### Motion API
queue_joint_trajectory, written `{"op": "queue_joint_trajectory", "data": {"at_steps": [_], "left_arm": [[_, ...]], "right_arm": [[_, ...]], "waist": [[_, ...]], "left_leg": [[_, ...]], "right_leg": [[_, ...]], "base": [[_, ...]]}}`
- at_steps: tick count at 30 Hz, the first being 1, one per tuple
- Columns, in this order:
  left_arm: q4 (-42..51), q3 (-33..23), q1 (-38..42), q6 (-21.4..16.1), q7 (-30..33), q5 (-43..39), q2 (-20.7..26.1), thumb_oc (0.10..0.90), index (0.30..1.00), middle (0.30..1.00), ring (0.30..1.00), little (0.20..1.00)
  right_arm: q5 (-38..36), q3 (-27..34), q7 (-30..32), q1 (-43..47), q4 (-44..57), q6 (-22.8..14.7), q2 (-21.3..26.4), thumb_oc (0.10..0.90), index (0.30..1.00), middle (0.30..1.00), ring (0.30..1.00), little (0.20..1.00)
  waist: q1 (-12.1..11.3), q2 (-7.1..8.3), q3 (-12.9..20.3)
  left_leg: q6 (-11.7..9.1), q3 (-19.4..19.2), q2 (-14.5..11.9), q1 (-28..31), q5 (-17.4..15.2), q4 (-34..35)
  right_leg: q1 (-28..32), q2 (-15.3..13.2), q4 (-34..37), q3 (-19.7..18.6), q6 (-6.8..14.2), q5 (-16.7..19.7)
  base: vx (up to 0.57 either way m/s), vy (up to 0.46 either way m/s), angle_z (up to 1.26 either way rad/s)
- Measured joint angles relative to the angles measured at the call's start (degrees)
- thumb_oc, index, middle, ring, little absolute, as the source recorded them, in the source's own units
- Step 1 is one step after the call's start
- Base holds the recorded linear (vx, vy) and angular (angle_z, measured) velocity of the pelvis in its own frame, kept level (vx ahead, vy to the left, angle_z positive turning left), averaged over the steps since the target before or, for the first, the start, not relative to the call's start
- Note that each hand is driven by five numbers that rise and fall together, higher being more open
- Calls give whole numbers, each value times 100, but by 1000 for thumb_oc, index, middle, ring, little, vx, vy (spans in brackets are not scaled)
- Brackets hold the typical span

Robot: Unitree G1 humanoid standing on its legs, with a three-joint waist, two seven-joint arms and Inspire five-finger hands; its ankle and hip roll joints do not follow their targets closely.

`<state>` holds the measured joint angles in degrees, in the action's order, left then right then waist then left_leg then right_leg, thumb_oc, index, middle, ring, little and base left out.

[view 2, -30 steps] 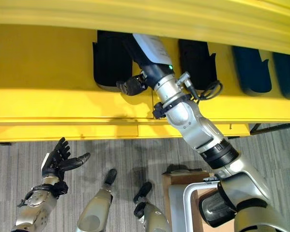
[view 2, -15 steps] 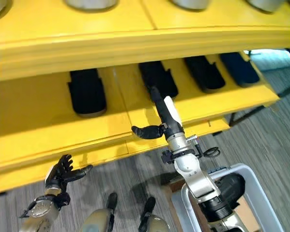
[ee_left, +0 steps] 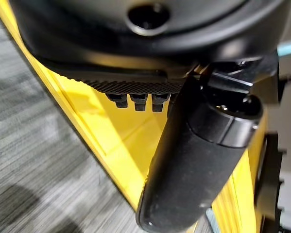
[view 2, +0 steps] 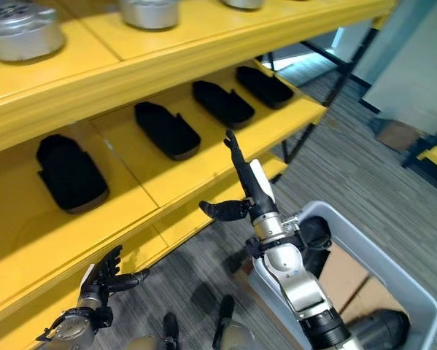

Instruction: Move parts from the plastic box to the shelf.

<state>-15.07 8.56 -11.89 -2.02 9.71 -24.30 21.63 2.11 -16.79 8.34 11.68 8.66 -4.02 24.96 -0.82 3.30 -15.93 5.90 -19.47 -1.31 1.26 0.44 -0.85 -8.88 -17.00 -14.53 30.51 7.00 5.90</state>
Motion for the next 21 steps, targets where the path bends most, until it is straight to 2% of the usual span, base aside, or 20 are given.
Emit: {"op": "queue_joint_trajectory", "data": {"at_steps": [1, 2, 3, 4, 5, 6, 8, 9, 11, 14, 15, 16, 21], "left_arm": [[11, 3, -2, -37, 0, -2, -39, 900, 1000, 1000, 1000, 1000], [94, -51, -35, -46, 1, -5, -30, 900, 1000, 1000, 1000, 1000], [190, -136, -58, -51, 11, -7, -18, 900, 1000, 1000, 1000, 1000], [245, -209, -51, -64, 18, -9, -5, 900, 1000, 1000, 1000, 1000], [259, -237, -29, -78, 11, -8, 36, 900, 1000, 1000, 1000, 1000], [267, -296, -14, -97, 4, -9, 121, 900, 1000, 1000, 1000, 1000], [291, -439, -31, -108, 7, -13, 38, 900, 1000, 1000, 1000, 1000], [287, -478, -104, -107, 12, -18, -114, 900, 1000, 1000, 1000, 1000], [282, -481, -180, -110, 6, -18, -233, 900, 1000, 1000, 1000, 1000], [261, -480, -345, -106, -2, -19, -266, 900, 1000, 1000, 1000, 1000], [257, -463, -341, -96, -4, -18, -277, 900, 1000, 1000, 1000, 1000], [254, -474, -342, -97, -3, -18, -274, 900, 1000, 1000, 1000, 1000], [253, -475, -346, -103, 0, -18, -302, 900, 1000, 1000, 1000, 1000]], "right_arm": [[3, -8, -3, 8, -1, 16, 22, 900, 1000, 1000, 1000, 1000], [3, -50, -2, 87, -4, 24, 21, 900, 1000, 1000, 1000, 1000], [7, -103, -3, 201, -2, 20, 20, 900, 1000, 1000, 1000, 1000], [15, -145, -1, 323, -1, 19, 15, 900, 1000, 1000, 1000, 1000], [17, -168, 6, 388, -2, 13, 0, 900, 1000, 1000, 1000, 1000], [18, -238, 51, 492, -26, 15, -69, 900, 1000, 1000, 1000, 1000], [20, -406, 48, 672, -51, 16, -56, 900, 1000, 1000, 1000, 1000], [21, -444, 50, 641, -29, 14, 61, 900, 1000, 1000, 1000, 1000], [21, -439, 78, 506, -28, 15, 222, 900, 1000, 1000, 1000, 1000], [22, -427, 84, 334, -28, 23, 355, 900, 1000, 1000, 1000, 1000], [23, -279, 89, 122, 22, 22, 444, 900, 1000, 1000, 1000, 1000], [22, -247, 91, 60, 19, 29, 450, 900, 1000, 1000, 1000, 1000], [20, -216, 84, -113, 19, 6, 460, 900, 1000, 1000, 1000, 1000]], "waist": [[-92, -197, 46], [-182, -231, 66], [-296, -211, 79], [-311, -173, 101], [-309, -116, 140], [-378, 28, 226], [-412, -5, 260], [-347, -92, 319], [-311, -100, 383], [-259, 27, 519], [-132, 75, 547], [-108, 96, 562], [-17, 61, 704]], "left_leg": [[-63, -184, -241, 5, 48, 9], [-146, -425, -344, 40, 103, 22], [-166, -593, -407, 78, 116, 18], [-207, -690, -425, 80, 137, 16], [-327, -708, -414, 74, 150, 23], [-486, -897, -428, 64, 237, 13], [-621, -1089, -545, 62, 292, -1], [-719, -1204, -707, 62, 358, 11], [-888, -1271, -878, 86, 375, 7], [-983, -1341, -975, 80, 366, 36], [-1028, -1326, -1051, 57, 391, 28], [-1032, -1341, -1039, 56, 393, 25], [-1108, -1490, -1181, -62, 424, 33]], "right_leg": [[197, -224, -435, 288, 102, -167], [320, -495, -781, 709, 129, -269], [461, -776, -951, 978, 185, -328], [656, -917, -872, 1004, 227, -343], [899, -960, -553, 1008, 214, -57], [1169, -1020, 8, 1109, 267, 129], [1167, -674, 426, 1393, 112, -68], [1148, -356, 810, 1306, 31, -69], [1095, -103, 1019, 1130, -28, -28], [928, 106, 1206, 833, -99, 11], [920, 197, 1337, 772, -121, 78], [916, 226, 1371, 755, -134, 99], [717, 371, 1482, 621, -210, 159]], "base": [[-86, -67, -101], [-54, -66, -122], [-25, -95, -109], [-33, -121, -83], [-50, -169, -65], [-54, -192, -74], [-36, -269, -88], [-7, -330, -77], [1, -235, -63], [14, -190, -59], [24, -220, -40], [29, -273, -22], [37, -180, -17]]}}
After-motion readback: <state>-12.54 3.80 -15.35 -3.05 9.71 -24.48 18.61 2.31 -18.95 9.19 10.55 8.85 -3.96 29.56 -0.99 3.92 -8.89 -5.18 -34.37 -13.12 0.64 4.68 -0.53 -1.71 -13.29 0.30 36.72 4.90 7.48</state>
